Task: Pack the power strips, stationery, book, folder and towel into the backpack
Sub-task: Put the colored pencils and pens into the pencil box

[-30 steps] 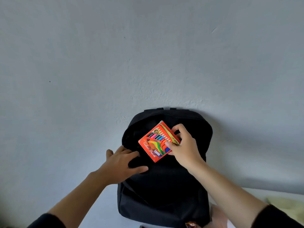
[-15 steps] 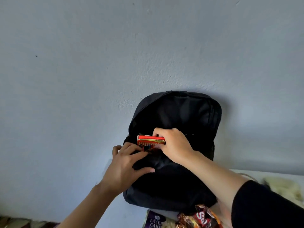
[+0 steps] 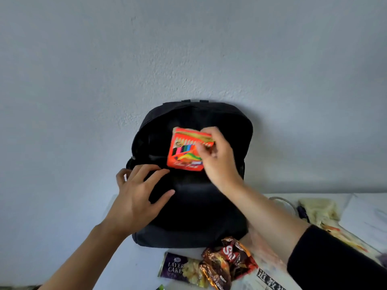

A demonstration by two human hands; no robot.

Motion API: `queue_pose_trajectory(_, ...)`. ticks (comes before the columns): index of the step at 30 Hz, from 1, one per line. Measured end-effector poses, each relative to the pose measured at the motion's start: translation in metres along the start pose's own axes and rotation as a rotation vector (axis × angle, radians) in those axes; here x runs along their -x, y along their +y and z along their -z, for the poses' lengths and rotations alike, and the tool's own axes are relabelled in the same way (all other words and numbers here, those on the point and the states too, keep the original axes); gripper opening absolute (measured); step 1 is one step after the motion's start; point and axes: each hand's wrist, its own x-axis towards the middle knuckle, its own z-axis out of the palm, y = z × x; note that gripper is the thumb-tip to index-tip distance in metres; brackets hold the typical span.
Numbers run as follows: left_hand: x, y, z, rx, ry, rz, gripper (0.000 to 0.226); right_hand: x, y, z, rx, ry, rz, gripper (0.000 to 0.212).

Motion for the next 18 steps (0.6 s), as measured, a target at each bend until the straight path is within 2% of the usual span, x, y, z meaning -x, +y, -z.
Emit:
queue_pose_trajectory(4, -0.016, 0.032, -0.010, 0.095, 0.001, -0.086, 0.040, -0.003, -0.009, 0.052, -0.655, 0.205, -0.385, 0.025)
queue_pose_trajectory(6, -0.023, 0.049, -0.016, 0.144, -0.024, -0.133, 0.037, 0.005, -0.002, 0.076, -0.696, 0.295, -0.523, 0.023)
queue_pose_trajectory(8, -0.032, 0.073, -0.024, 0.208, -0.041, -0.181, 0.033, 0.022, 0.014, 0.102, -0.542, 0.297, -0.606, 0.032)
queue_pose_trajectory(10, -0.038, 0.099, -0.035, 0.256, -0.056, -0.226, 0.030, 0.041, 0.034, 0.124, -0.256, 0.240, -0.621, 0.040)
queue_pose_trajectory(13, -0.048, 0.147, -0.059, 0.312, -0.092, -0.276, 0.026, 0.068, 0.064, 0.164, 0.304, 0.152, -0.604, 0.023)
queue_pose_trajectory(15, -0.056, 0.169, -0.076, 0.284, -0.110, -0.259, 0.026, 0.085, 0.080, 0.188, 0.542, -0.022, -0.652, 0.007)
queue_pose_trajectory(18, -0.068, 0.182, -0.095, 0.221, -0.140, -0.149, 0.027, 0.101, 0.096, 0.211, 0.858, -0.302, -0.637, 0.020)
